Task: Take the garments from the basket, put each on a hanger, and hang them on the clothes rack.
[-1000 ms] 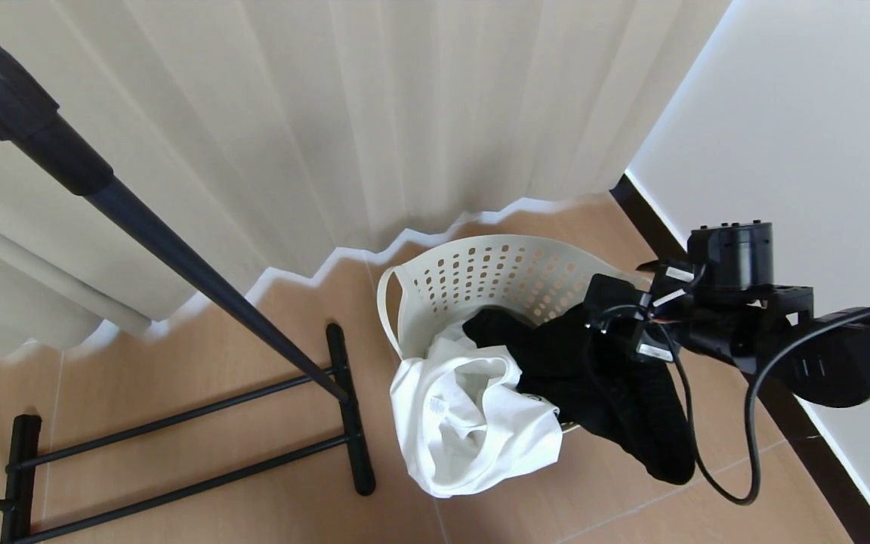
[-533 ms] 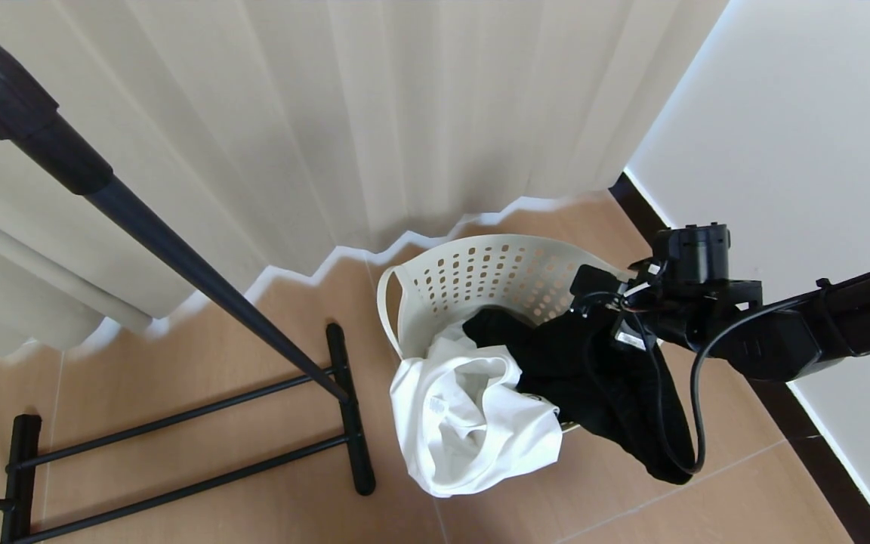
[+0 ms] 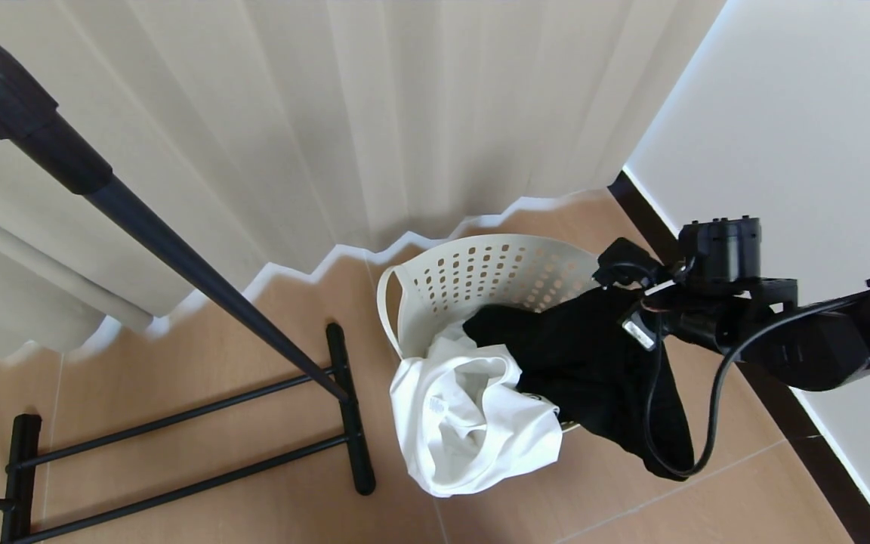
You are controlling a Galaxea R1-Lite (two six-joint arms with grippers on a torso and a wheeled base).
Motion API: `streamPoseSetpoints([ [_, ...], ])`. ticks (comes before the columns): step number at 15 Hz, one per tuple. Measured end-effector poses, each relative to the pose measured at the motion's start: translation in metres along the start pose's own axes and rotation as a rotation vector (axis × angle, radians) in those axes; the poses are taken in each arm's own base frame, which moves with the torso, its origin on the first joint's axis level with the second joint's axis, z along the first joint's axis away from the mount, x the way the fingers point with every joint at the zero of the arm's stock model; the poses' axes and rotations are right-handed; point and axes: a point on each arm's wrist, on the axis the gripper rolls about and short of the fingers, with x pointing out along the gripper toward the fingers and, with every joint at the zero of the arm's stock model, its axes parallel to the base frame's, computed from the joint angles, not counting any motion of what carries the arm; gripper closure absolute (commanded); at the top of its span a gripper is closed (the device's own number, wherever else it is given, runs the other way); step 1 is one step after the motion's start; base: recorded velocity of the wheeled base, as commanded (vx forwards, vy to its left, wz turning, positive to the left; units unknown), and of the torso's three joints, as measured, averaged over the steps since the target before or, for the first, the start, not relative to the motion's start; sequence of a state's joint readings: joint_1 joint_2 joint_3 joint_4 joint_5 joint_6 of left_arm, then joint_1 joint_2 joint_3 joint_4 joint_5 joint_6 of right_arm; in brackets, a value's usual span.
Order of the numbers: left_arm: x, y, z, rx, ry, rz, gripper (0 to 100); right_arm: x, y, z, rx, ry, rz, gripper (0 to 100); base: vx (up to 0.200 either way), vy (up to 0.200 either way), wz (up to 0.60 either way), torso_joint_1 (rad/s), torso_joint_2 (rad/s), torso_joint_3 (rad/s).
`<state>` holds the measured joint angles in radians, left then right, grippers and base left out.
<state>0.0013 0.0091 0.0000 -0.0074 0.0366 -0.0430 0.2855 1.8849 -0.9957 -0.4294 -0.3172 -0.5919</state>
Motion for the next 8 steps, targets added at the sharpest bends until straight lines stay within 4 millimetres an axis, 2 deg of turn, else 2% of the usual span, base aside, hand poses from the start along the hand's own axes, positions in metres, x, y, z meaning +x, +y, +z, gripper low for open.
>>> streamPoseSetpoints([
  [2, 0.000, 0.000, 0.000, 0.001, 0.000, 0.000, 0, -0.041, -0.007, 0.008, 0.202, -0.076, 0.001, 100, 0.000, 0.000, 0.00, 0.000, 0.00, 0.000],
  [5, 0.000, 0.000, 0.000, 0.003, -0.001, -0.001, 0, -0.117, -0.012, 0.016, 0.482, -0.240, 0.060, 100, 0.000, 0.000, 0.00, 0.000, 0.00, 0.000],
  [7, 0.000, 0.000, 0.000, 0.003, -0.001, 0.000, 0, -0.152, -0.010, 0.007, 0.554, -0.303, 0.124, 100, 0.000, 0.000, 0.00, 0.000, 0.00, 0.000],
  [8, 0.000, 0.000, 0.000, 0.003, -0.001, 0.000, 0, -0.162, -0.011, 0.004, 0.554, -0.329, 0.137, 100, 0.000, 0.000, 0.00, 0.000, 0.00, 0.000],
])
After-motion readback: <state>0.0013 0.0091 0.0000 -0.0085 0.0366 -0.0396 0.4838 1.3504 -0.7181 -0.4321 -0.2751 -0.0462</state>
